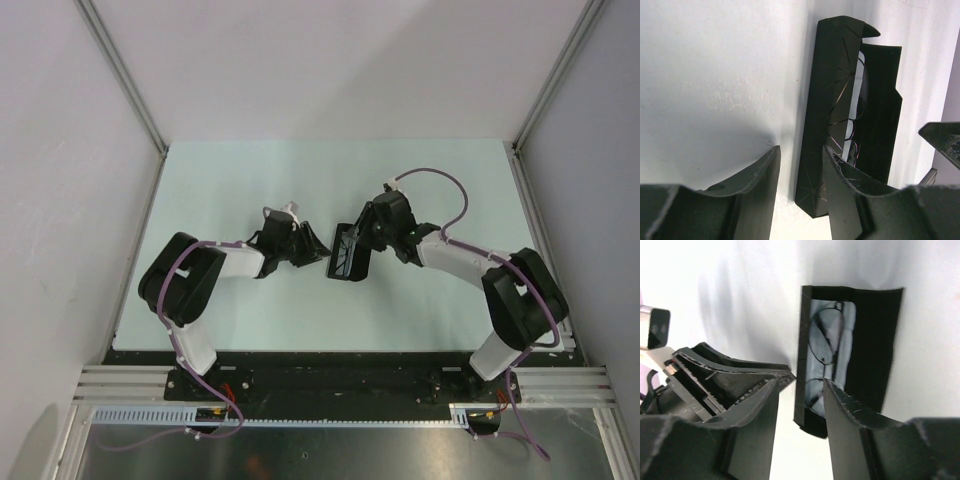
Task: Organize the sunglasses
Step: Close the case with sunglasses at the center of the board.
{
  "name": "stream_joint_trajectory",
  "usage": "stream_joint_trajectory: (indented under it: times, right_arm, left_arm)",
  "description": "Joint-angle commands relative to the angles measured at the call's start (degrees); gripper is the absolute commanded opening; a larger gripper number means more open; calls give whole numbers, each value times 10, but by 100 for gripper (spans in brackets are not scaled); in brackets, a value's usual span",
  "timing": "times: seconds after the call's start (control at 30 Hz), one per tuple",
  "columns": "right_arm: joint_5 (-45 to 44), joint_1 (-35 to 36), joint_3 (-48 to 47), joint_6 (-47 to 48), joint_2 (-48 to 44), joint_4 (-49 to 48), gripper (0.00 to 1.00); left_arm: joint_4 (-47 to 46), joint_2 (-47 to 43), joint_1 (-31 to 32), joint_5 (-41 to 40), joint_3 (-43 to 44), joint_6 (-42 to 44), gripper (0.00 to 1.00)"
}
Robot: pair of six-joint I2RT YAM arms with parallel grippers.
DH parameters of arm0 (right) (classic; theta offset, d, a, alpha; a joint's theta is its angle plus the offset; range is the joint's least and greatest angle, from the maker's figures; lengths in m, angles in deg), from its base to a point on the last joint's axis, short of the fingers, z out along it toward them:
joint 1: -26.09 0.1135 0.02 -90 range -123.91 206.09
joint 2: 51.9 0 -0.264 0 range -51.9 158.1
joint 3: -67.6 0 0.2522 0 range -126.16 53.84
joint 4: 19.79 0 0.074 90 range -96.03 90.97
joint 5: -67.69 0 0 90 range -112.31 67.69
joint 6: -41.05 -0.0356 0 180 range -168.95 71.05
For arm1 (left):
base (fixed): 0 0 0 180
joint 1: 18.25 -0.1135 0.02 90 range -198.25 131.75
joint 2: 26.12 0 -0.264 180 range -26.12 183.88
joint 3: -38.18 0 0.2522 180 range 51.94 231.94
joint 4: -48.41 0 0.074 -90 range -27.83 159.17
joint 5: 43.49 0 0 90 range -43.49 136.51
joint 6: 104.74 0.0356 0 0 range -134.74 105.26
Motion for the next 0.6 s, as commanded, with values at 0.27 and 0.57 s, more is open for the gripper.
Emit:
stream_joint_trajectory:
  times: [0.27,0.57]
  right_arm:
    - [-173,-28,14,70,-95,171,41]
    - [-131,-38,37,74,-1,140,41]
  left_arm:
    - [55,17,3,-17,-22,16,47]
    - [56,22,4,-9,-16,21,47]
